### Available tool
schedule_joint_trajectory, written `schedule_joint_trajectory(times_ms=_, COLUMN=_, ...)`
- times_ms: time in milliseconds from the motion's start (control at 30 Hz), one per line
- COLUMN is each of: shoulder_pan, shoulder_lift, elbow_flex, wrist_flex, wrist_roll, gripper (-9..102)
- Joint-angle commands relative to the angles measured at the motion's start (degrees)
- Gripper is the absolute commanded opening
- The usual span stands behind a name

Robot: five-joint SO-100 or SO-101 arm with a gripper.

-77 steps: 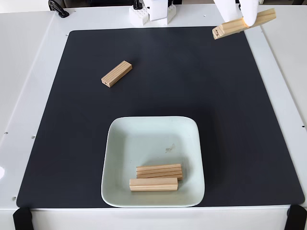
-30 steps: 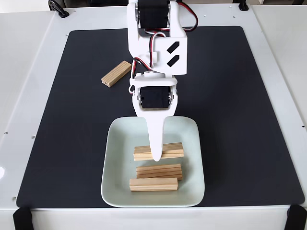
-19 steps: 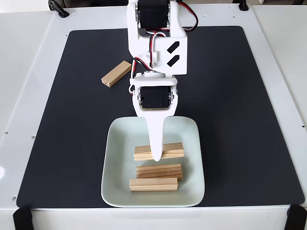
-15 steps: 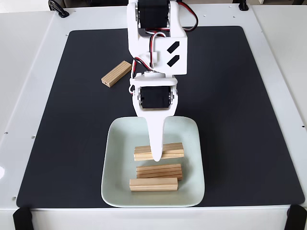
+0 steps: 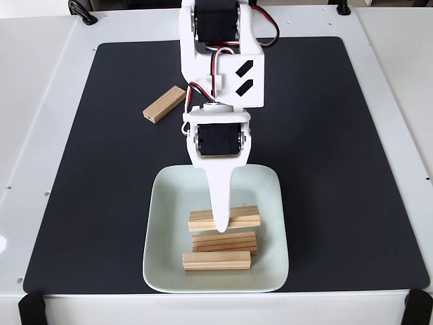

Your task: Pick up the wooden block and place them on the plate.

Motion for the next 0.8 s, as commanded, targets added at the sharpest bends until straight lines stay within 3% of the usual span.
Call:
schedule_joint_trajectory(times_ms=0, shoulder_pan=0.62, shoulder_lift=0.79, elbow_flex=-2.72, wrist_flex=-0.53, wrist_roll=-0.44, gripper=-1)
schedule_joint_trajectory(times_ms=167, shoulder_pan=0.70, shoulder_lift=0.79, elbow_flex=-2.46, wrist_flex=-0.44, wrist_roll=-0.44, gripper=0)
schedule_joint_trajectory(times_ms=467, shoulder_pan=0.79, shoulder_lift=0.70, elbow_flex=-2.11, wrist_flex=-0.09, wrist_roll=-0.44, gripper=28)
schedule_joint_trajectory(times_ms=767, shoulder_pan=0.70, shoulder_lift=1.49, elbow_flex=-1.93, wrist_flex=0.09, wrist_roll=-0.44, gripper=30)
